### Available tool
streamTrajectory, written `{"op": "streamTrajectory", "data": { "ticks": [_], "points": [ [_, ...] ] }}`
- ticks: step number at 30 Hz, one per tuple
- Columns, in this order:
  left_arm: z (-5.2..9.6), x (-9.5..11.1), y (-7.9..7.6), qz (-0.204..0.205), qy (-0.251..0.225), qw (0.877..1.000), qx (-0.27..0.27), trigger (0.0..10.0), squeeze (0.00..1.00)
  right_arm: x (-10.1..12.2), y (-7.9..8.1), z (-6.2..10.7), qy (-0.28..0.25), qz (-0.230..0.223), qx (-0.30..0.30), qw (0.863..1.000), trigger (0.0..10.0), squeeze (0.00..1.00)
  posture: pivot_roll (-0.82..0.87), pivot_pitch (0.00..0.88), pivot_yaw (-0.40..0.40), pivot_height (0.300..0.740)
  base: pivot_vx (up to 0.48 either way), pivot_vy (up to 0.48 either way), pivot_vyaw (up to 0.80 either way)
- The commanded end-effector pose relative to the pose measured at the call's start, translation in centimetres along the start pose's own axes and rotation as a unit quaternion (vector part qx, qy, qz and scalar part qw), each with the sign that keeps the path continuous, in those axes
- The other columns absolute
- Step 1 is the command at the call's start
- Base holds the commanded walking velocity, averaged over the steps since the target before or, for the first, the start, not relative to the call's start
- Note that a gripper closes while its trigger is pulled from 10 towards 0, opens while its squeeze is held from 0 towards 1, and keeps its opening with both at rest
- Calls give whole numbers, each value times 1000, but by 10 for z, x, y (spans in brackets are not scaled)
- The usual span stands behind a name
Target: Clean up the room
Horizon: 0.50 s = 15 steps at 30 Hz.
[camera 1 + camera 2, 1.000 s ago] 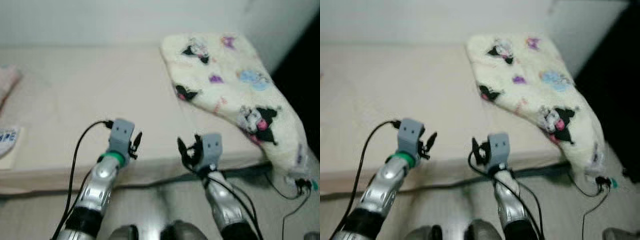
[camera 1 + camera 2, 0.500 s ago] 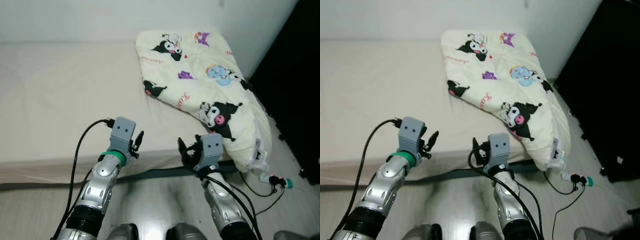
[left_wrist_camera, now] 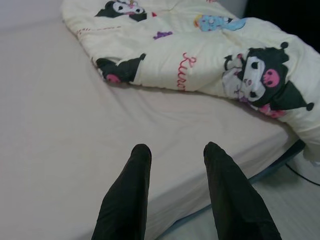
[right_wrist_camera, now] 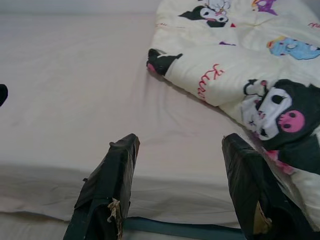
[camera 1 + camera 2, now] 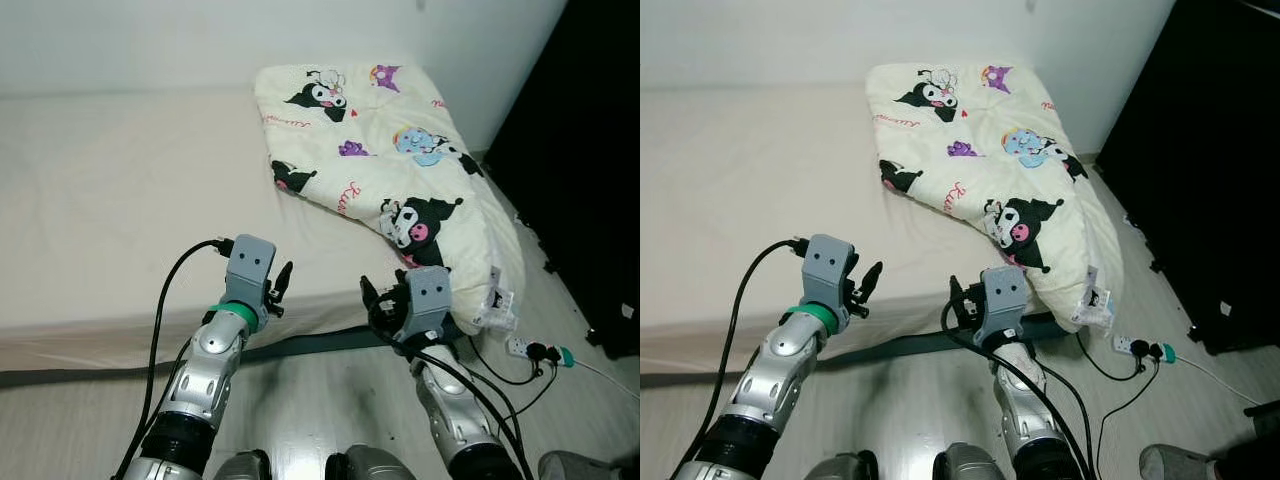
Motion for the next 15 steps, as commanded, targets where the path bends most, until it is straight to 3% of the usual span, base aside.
{"op": "streamTrajectory", "data": {
  "ticks": [1,5,11,15],
  "points": [
    [1,-7,0,-3,15,1000,2,10000,0,-5,1,2,9,0,3,1000,10000,0,-50,23,50,740,0,0,0],
    [1,-7,-1,3,15,1000,-3,10000,0,-5,2,2,9,-1,4,1000,10000,0,-51,24,50,740,0,0,0],
    [2,-7,-10,70,26,996,-42,10000,0,-2,1,2,4,7,-1,1000,10000,0,-54,29,48,740,0,0,0],
    [1,-3,-12,52,18,997,-48,10000,0,-1,-1,2,1,8,-7,1000,10000,0,-55,30,48,740,0,0,0]
  ]
}}
Point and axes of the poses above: a point about 5 cm out from each wrist's last joint towards the gripper, its own z axis pointing back from the gripper into the wrist, its own x axis along the axis of the wrist's last joint, y = z × x, the point moved 1 cm from there along -z, pointing out of the wrist towards the gripper, and after that the axes turned 4 degrees about z, right-handed, at the moved point
